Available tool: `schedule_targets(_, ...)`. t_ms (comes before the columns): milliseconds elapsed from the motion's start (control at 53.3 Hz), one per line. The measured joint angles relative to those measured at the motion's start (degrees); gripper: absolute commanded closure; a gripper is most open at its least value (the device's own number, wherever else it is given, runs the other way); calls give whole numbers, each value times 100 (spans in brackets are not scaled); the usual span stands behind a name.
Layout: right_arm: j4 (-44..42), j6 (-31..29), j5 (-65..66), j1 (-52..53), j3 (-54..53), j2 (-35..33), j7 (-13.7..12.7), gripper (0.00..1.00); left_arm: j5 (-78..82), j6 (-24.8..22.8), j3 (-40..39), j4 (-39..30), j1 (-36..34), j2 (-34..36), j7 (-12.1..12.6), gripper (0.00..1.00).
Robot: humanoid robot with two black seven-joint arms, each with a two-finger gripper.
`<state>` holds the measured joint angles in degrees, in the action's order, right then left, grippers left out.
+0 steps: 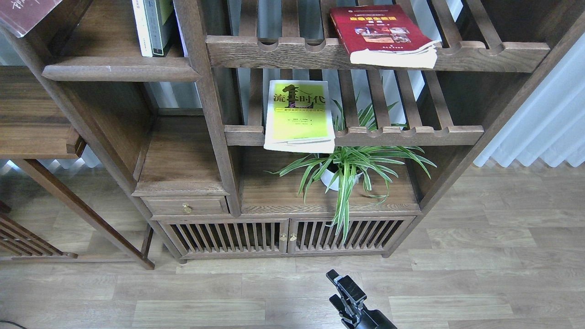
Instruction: Organize books on shelf
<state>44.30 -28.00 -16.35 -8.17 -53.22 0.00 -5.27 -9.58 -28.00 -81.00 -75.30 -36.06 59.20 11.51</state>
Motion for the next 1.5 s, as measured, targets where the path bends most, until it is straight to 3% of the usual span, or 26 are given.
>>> schedule_targets(319,19,0,0,0,14,0,0,1,560,0,143,472,-133,-72,49,93)
schedule_targets(563,60,0,1,0,22,0,0,1,960,0,565,907,-837,-341,25,93)
schedule_targets(938,79,0,-5,-62,8,0,0,1,1194,0,1342,1025,-1679,-656,-13,93)
schedule_targets(1501,147,0,-9,-10,7,0,0,1,2126,-1,2781,3104,-3858,-1907,-87,93)
